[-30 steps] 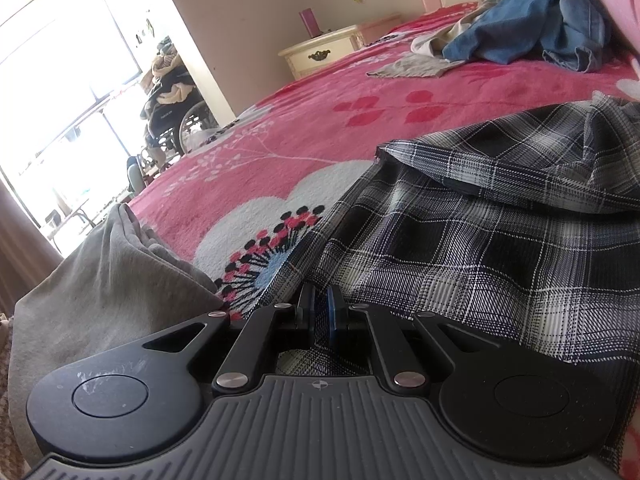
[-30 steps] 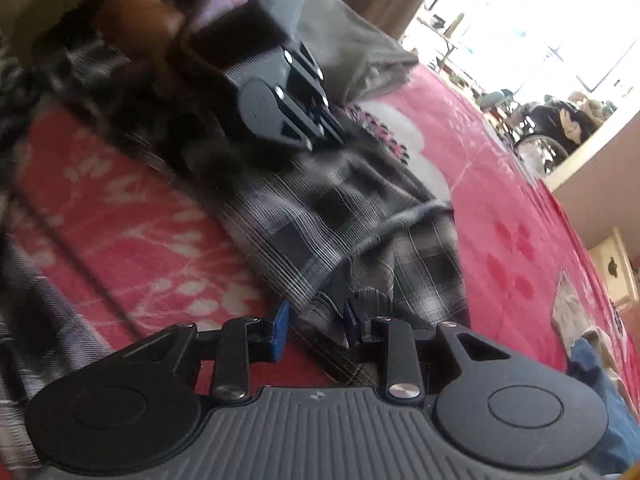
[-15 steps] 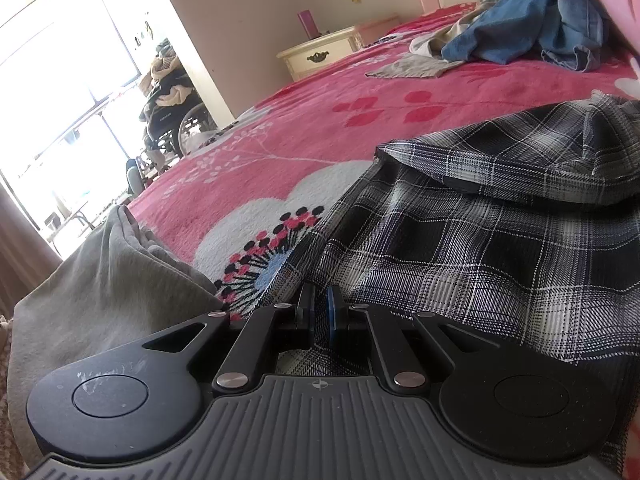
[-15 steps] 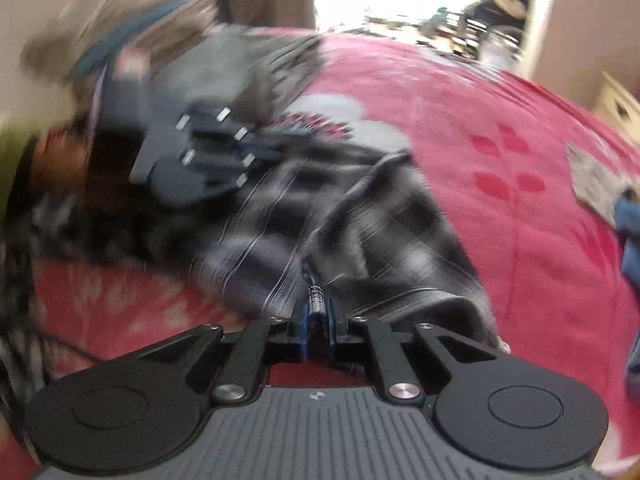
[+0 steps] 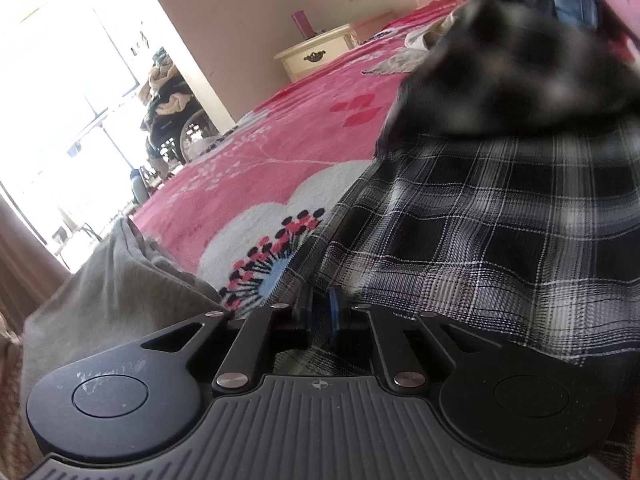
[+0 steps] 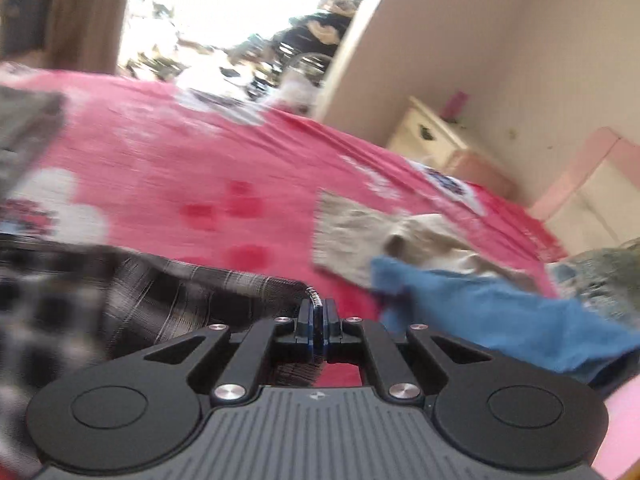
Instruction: Fold clothes
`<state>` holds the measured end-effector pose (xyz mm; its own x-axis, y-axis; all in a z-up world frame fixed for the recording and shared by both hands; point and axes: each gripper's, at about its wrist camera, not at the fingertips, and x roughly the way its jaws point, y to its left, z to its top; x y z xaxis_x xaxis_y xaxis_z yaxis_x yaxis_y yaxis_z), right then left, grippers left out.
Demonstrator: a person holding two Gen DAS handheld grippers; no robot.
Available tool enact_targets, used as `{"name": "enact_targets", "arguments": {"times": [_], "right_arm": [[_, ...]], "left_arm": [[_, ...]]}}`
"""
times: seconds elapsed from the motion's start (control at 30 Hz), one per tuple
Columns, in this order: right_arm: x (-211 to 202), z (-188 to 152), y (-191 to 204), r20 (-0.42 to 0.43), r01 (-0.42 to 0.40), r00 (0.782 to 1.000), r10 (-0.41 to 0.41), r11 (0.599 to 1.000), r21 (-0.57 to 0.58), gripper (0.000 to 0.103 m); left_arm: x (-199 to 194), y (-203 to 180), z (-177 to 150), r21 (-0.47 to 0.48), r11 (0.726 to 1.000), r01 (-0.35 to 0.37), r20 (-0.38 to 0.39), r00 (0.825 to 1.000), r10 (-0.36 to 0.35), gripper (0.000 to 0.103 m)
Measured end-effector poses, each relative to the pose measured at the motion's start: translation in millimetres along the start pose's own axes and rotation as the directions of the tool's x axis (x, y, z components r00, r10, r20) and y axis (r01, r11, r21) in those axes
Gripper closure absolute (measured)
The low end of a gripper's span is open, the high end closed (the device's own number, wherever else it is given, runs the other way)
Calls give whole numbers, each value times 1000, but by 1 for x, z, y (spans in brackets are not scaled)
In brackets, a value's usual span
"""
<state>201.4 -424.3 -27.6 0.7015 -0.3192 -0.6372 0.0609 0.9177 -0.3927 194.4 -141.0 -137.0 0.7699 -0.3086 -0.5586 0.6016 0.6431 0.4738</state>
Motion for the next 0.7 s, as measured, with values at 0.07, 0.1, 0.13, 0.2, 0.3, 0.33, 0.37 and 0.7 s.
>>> {"name": "enact_targets", "arguments": {"times": [0.07,0.1,0.13,0.2,0.3,0.33,0.37,0.7], "right_arm": [[22,6,-8,-22,46,999,-47,999,-27,99],[30,9,-11,-29,50,998,-51,998,-31,99],[38,12,-13,-35,54,998,-55,998,-36,99],[52,16,-10,-38,61,997,-63,996,-62,99],[71,24,0,-28,70,997,-74,992,-109,99],[77,27,2,-28,72,997,-76,991,-114,99],[83,30,4,-27,74,997,-77,990,-119,99],[153,27,25,-125,57,989,-73,990,-132,98]], "left_arm": [[0,0,1,11,1000,-11,-1,1000,11,87],[0,1,1,12,1000,-13,-1,1000,13,86],[1,2,1,11,1000,-13,-1,1000,13,85],[3,3,3,11,1000,-13,-3,1000,13,84],[7,2,6,25,999,-20,-7,1000,20,83],[8,2,7,31,999,-22,-8,1000,22,83],[9,1,8,37,999,-26,-11,1000,26,83],[22,1,15,59,997,-52,-32,998,54,82]]}}
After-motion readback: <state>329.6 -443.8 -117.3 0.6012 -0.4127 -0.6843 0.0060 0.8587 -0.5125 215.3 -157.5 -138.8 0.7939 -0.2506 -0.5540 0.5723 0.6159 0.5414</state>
